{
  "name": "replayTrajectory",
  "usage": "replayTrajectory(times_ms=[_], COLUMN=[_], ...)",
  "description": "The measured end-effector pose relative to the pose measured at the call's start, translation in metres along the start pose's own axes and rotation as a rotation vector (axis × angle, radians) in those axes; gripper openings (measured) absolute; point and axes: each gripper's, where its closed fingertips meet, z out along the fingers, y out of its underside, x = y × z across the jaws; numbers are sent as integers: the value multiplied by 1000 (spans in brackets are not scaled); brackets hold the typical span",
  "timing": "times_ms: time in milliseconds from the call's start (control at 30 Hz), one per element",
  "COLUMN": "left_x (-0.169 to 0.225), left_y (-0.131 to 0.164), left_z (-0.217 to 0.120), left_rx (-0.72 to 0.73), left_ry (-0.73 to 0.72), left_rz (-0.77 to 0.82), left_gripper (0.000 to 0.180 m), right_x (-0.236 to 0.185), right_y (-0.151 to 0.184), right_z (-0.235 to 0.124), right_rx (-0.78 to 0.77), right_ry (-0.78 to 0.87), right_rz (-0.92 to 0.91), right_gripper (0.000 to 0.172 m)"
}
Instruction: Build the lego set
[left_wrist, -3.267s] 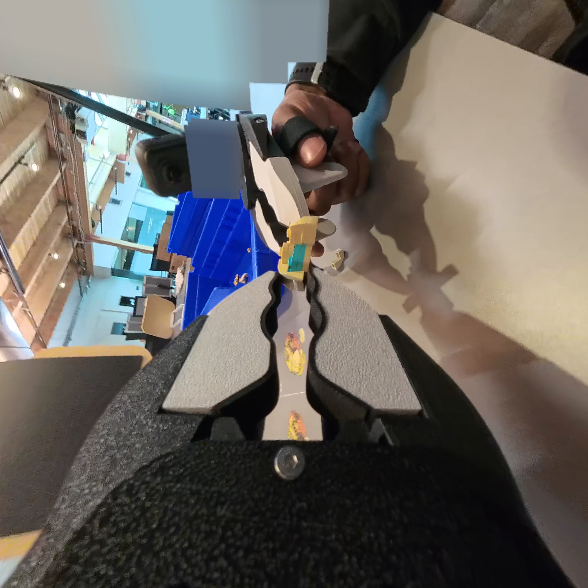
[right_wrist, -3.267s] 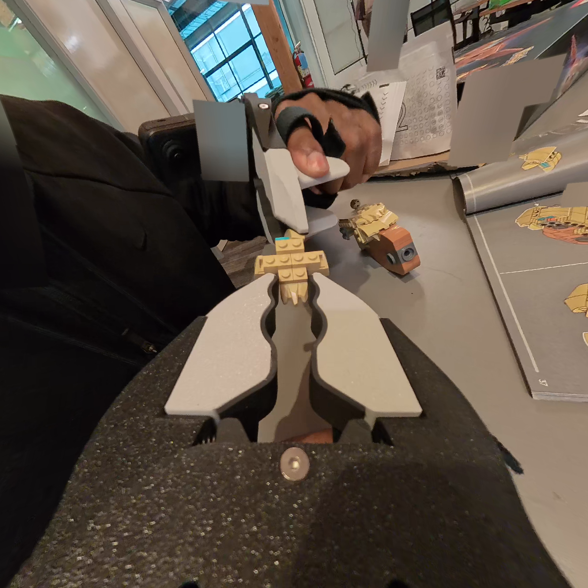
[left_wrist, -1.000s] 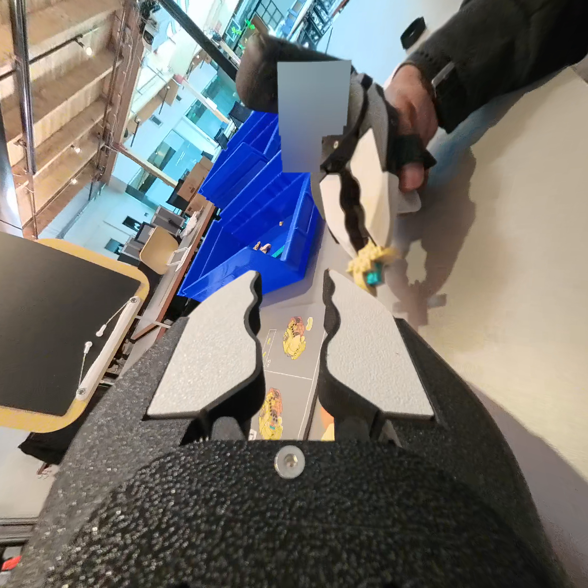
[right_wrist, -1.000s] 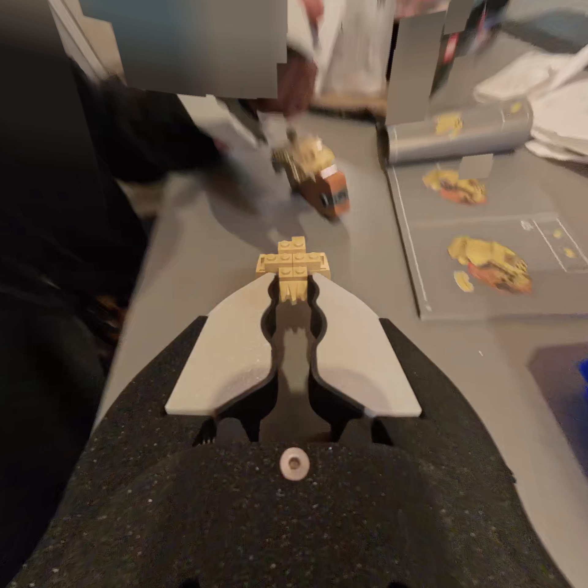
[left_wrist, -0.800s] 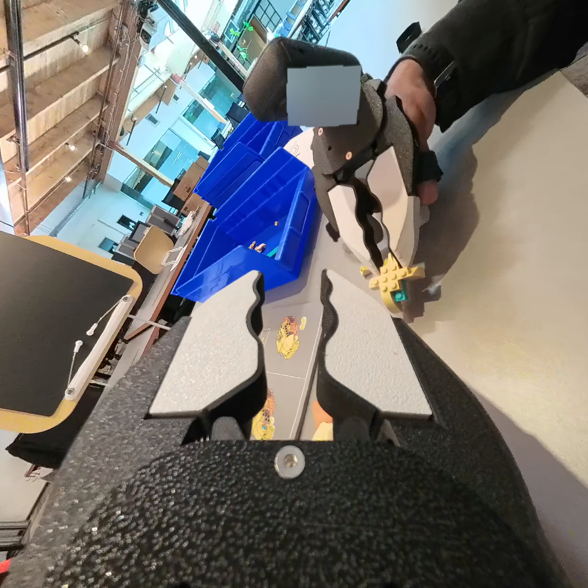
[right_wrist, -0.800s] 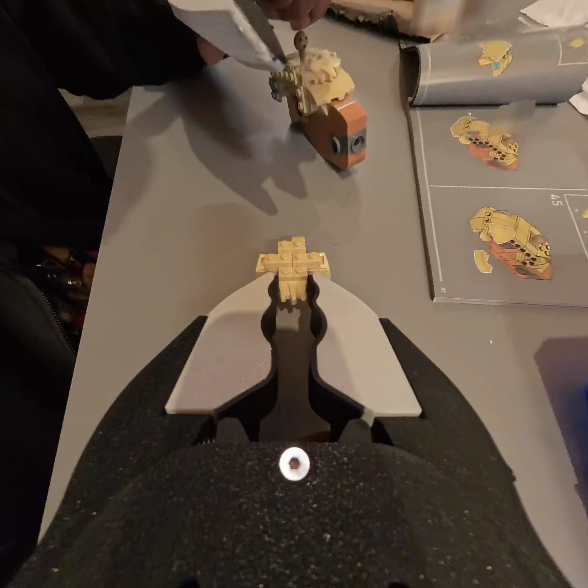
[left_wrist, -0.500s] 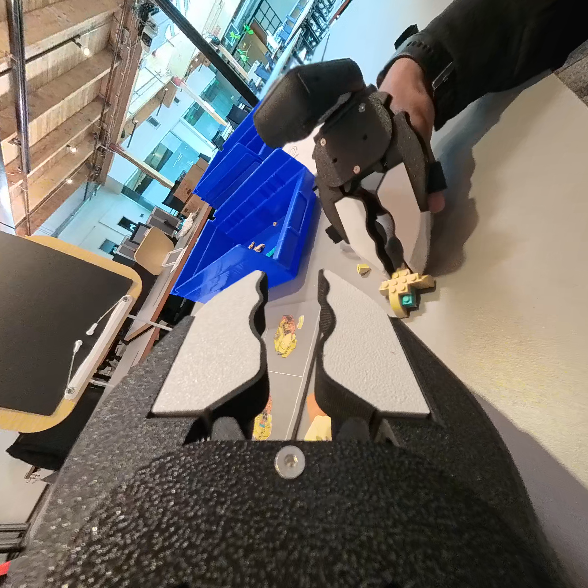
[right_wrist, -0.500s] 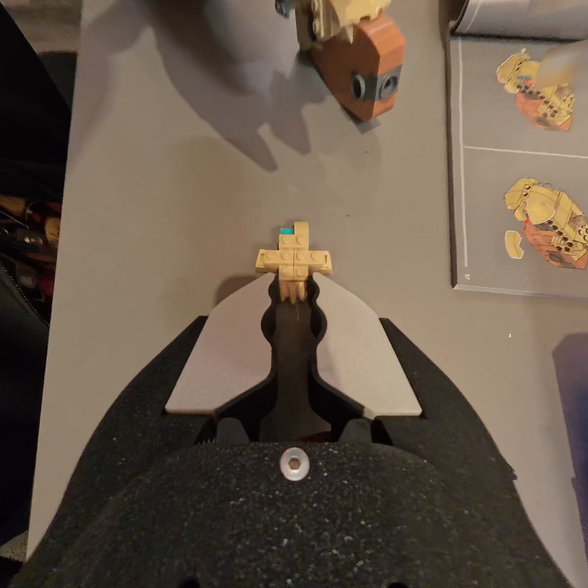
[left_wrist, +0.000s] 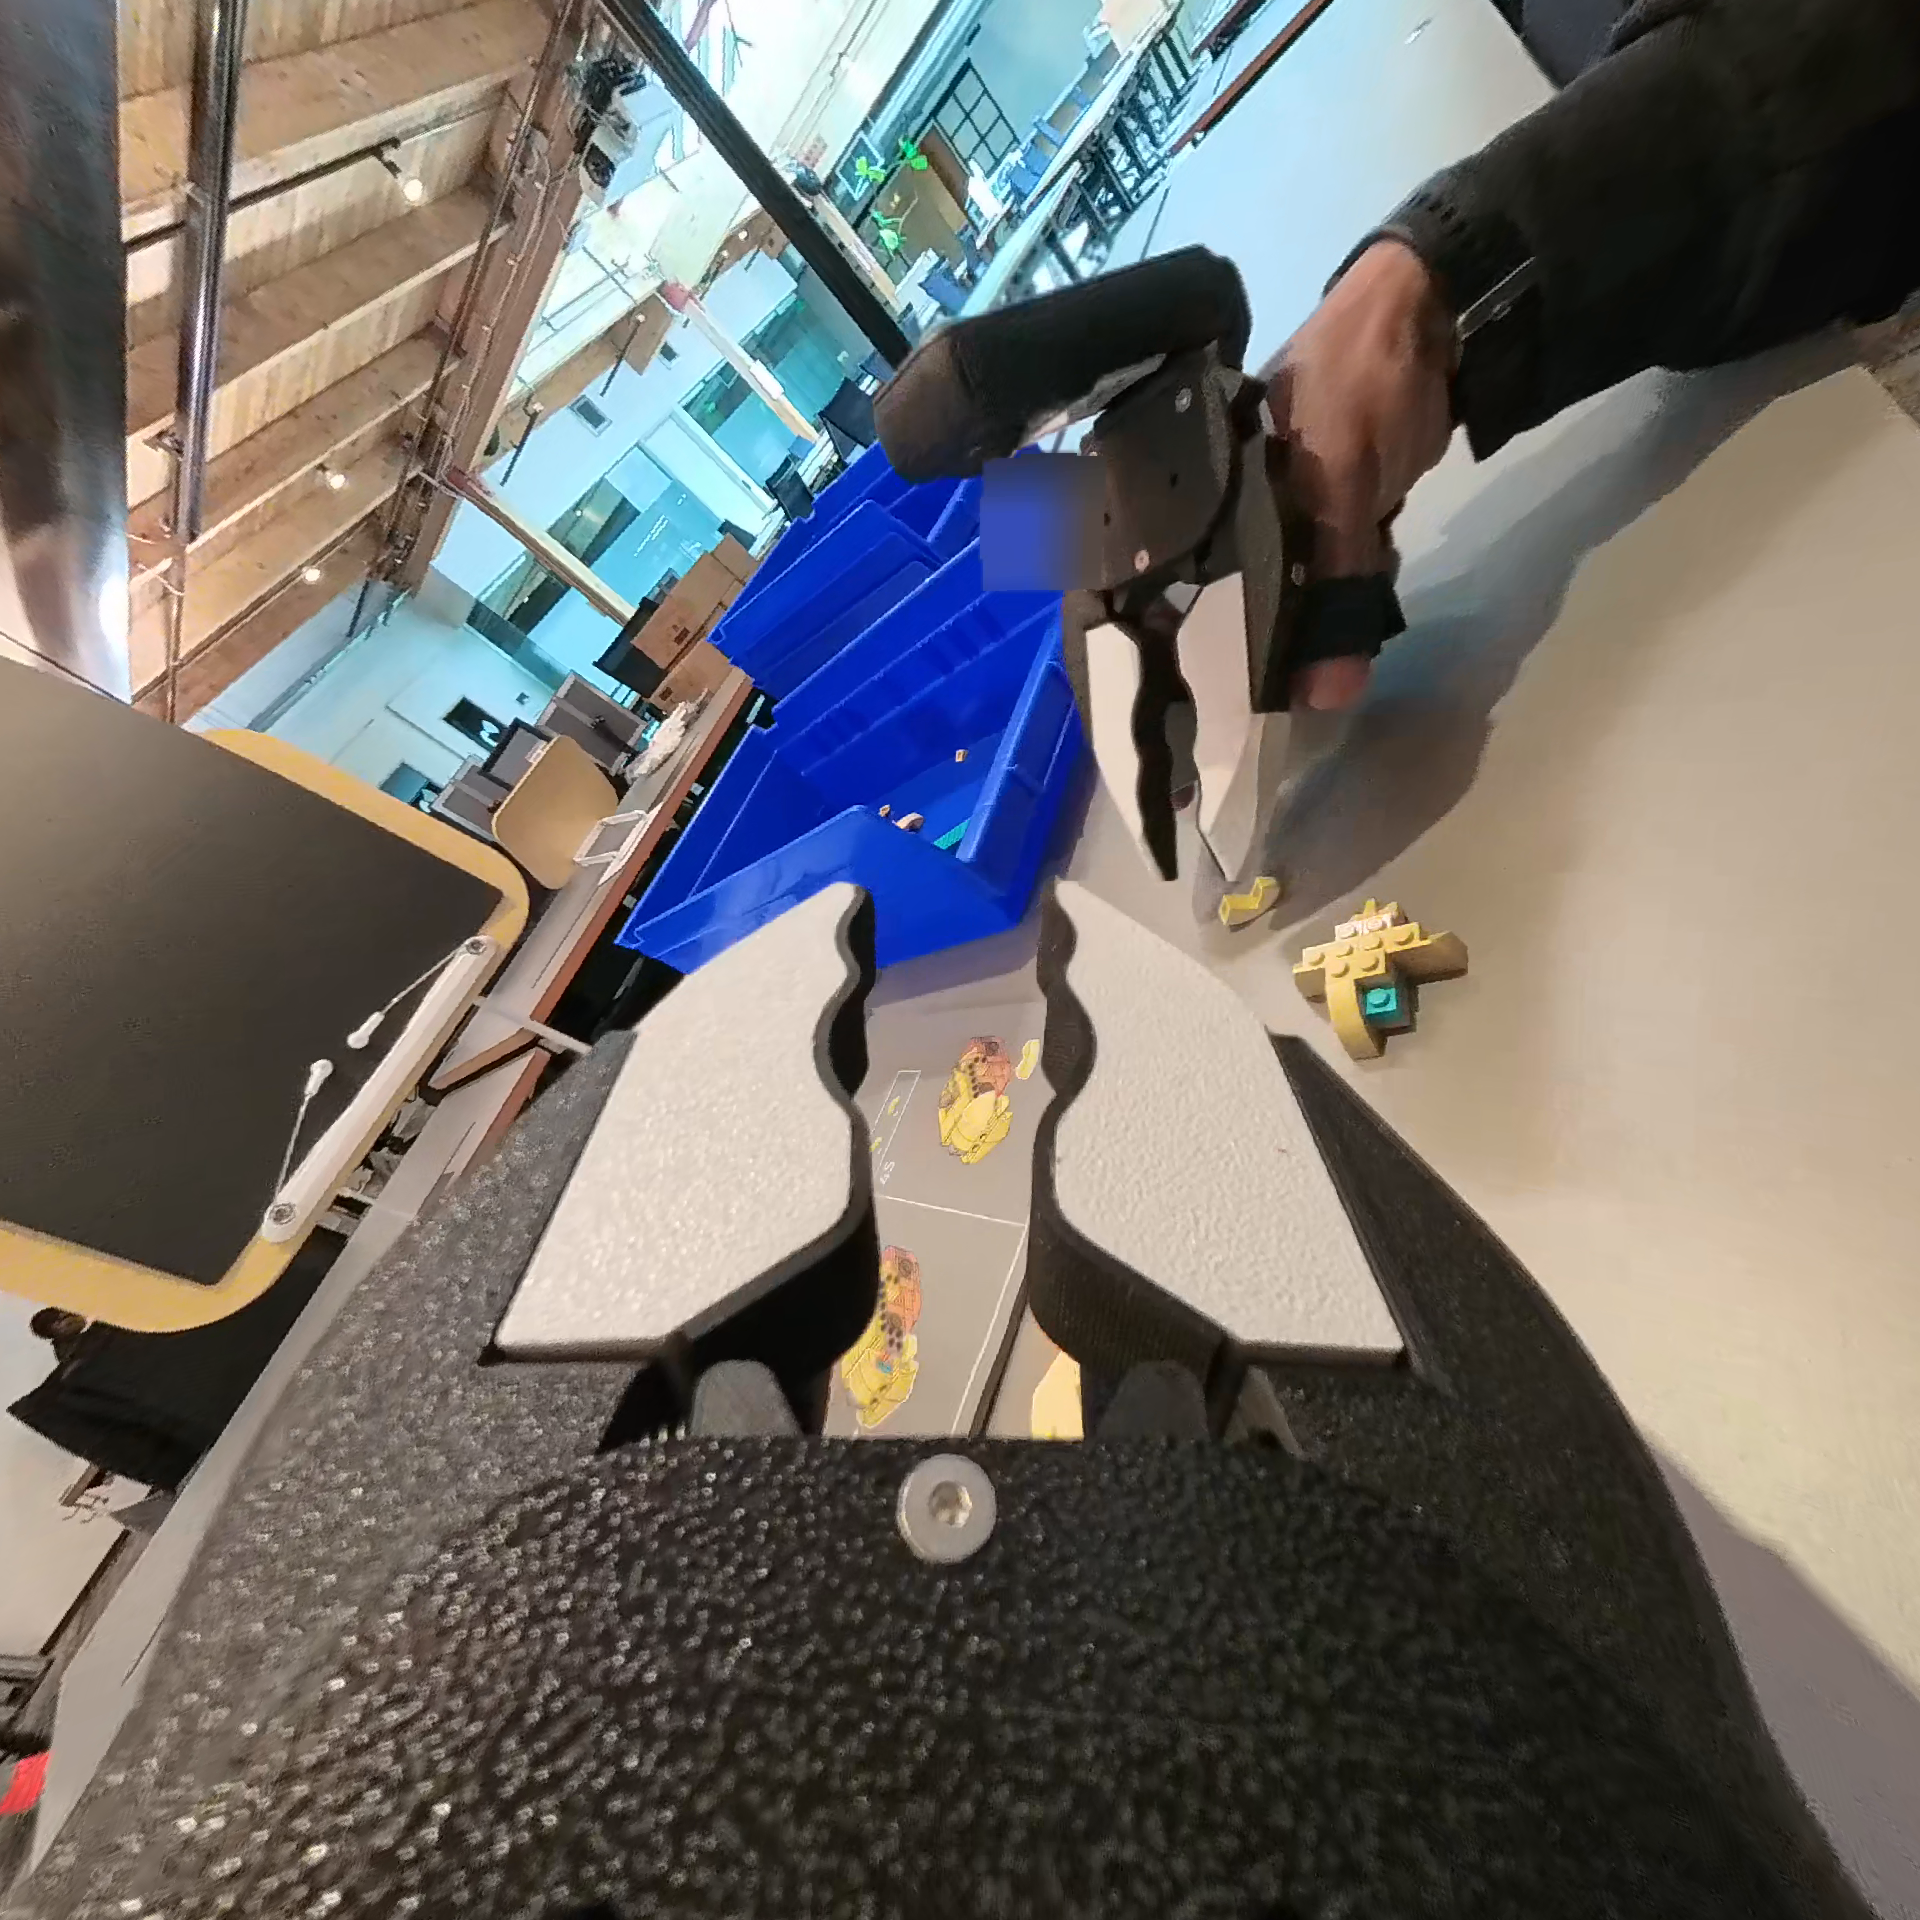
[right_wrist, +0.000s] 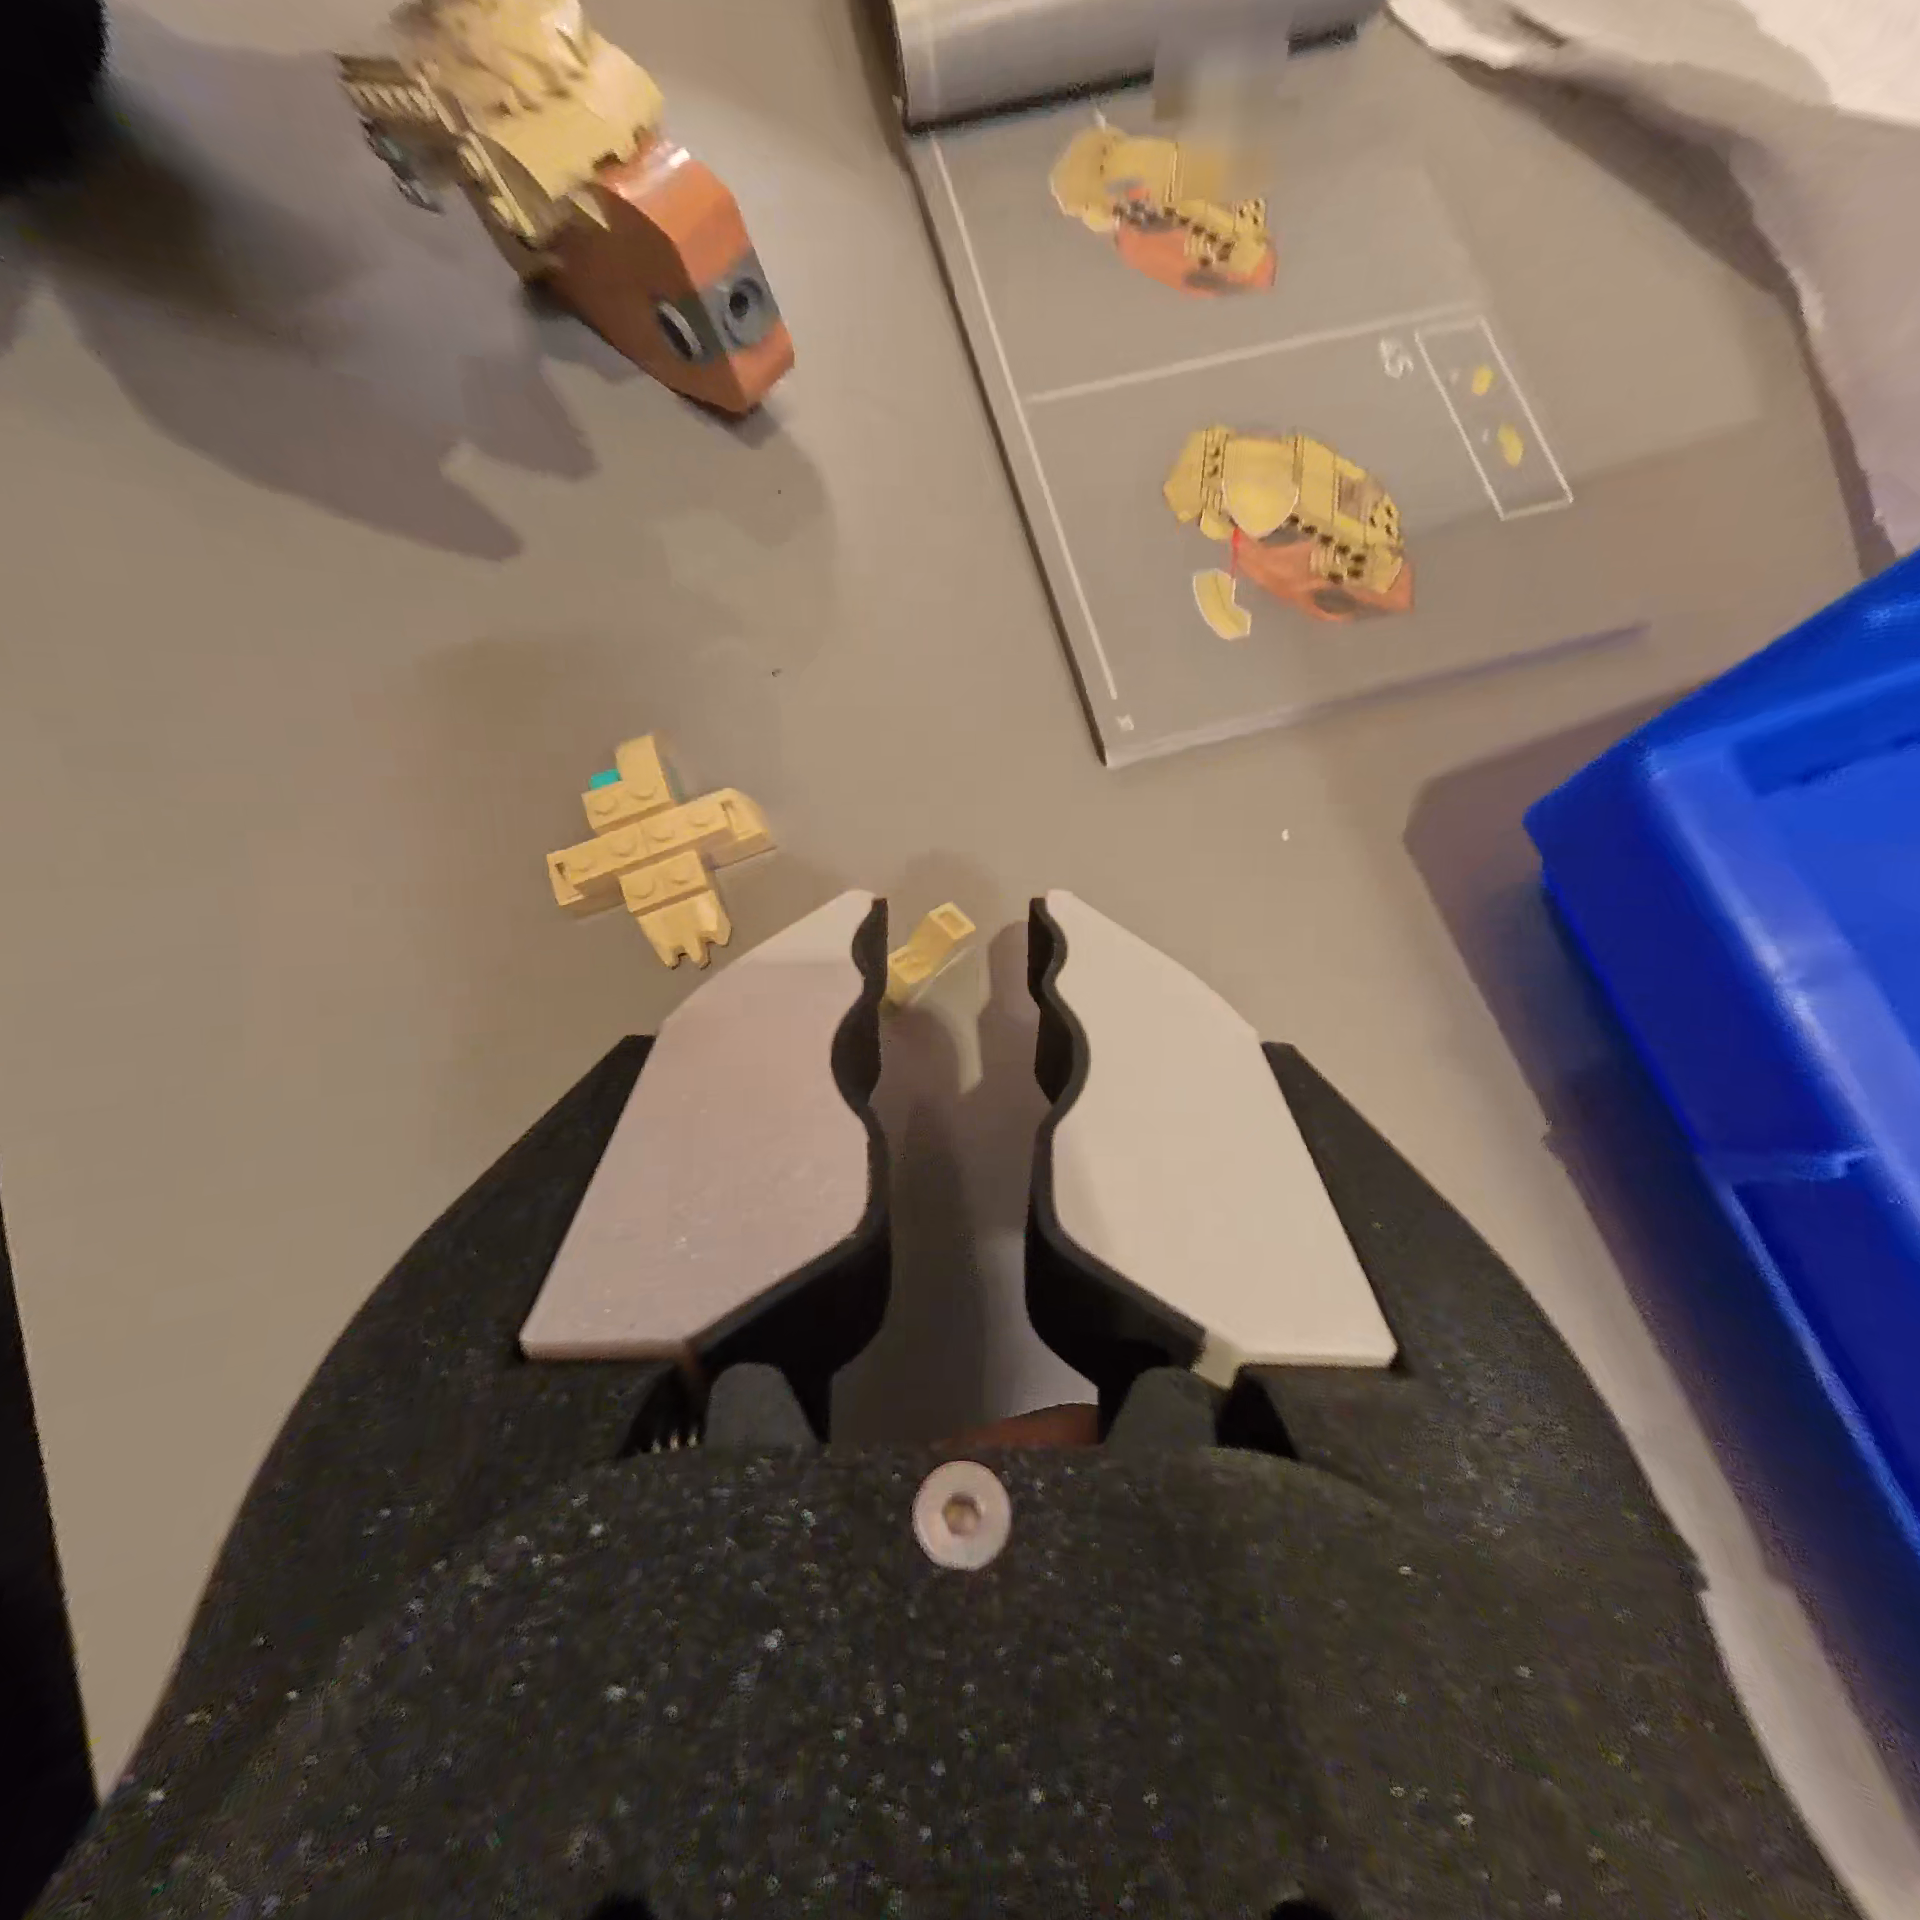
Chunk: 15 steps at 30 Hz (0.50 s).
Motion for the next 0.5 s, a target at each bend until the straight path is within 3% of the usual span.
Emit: replayTrajectory(times_ms=[300,400,500], left_x=[3,5,11], left_y=[4,2,1], left_z=[-16,-24,-31], left_rx=[-54,-60,-70], left_ry=[-91,-137,-174], left_rz=[-62,-82,-105], left_gripper=[29,29,29], right_x=[-6,-10,-10], right_y=[18,16,10], right_z=[10,13,13], right_rx=[-139,-137,-100], right_ry=[149,133,119], right_rz=[66,47,36], right_gripper=[24,8,8])
